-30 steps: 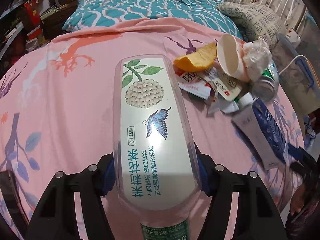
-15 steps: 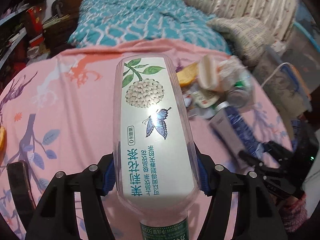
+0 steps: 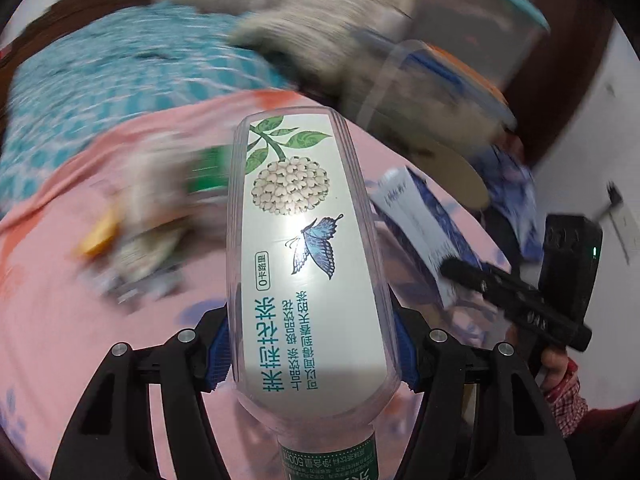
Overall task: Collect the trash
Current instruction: 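Carry the bottle in the left gripper and the carton in the right gripper into the wastebasket, then grasp the crumpled tissue with the left gripper while the right gripper grasps the sponge pack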
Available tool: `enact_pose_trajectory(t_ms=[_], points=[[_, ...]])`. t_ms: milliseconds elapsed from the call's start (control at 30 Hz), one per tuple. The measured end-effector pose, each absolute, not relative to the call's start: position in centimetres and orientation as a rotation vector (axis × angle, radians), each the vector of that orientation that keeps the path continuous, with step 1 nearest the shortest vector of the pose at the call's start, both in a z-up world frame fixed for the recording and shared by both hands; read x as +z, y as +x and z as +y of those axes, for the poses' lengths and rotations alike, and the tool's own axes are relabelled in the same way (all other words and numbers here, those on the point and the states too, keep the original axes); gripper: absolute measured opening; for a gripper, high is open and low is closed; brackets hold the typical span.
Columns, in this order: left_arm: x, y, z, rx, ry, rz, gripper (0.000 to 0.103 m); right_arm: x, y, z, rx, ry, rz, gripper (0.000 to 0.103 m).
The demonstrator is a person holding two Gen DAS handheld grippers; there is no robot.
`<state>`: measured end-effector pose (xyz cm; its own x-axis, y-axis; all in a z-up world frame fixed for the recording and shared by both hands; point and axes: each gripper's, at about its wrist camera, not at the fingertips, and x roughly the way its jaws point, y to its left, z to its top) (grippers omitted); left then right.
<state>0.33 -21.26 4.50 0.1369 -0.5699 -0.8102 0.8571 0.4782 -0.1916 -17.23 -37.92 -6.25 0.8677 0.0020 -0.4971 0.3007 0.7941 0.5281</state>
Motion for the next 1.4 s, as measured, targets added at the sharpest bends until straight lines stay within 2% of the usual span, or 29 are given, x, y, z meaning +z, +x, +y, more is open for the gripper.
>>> enact_pose_trajectory(t_ms=[333,600,733,767,800,833,1067,1400], points=[[1.2,-4.8,-41.1,-1.321,0.580,1.053,0.060,-8.0,-26.6,-49.9,-0.544,0.856,0.348,0.051],[-2.0,-6.6,-55.2,-1.385,0.683,1.170,0.061,-9.1,-27.1,-57.1,-0.628,0.959,0.330,0.052],[-3.8,-6.5,-59.1,-1.350,0.708,1.211,0.062,-9.9,-26.3,-59.2,-0.668,0.971,0.330,0.054],[-4.2,-6.4,-59.6,-1.340,0.714,1.221,0.064,-9.9,-26.1,-59.4,-0.670,0.971,0.328,0.059],[-4.5,-6.2,-60.2,-1.327,0.716,1.223,0.071,-9.9,-26.0,-59.6,-0.675,0.972,0.319,0.065],[-4.7,-6.0,-60.8,-1.304,0.715,1.215,0.080,-9.8,-26.1,-59.7,-0.689,0.968,0.307,0.066],[-2.0,-4.6,-59.4,-1.294,0.627,1.149,0.081,-8.6,-26.1,-58.3,-0.721,0.895,0.278,0.066],[2.4,-3.8,-44.4,-1.330,0.507,0.974,0.081,-4.4,-25.6,-51.9,-0.707,0.723,0.167,0.066]])
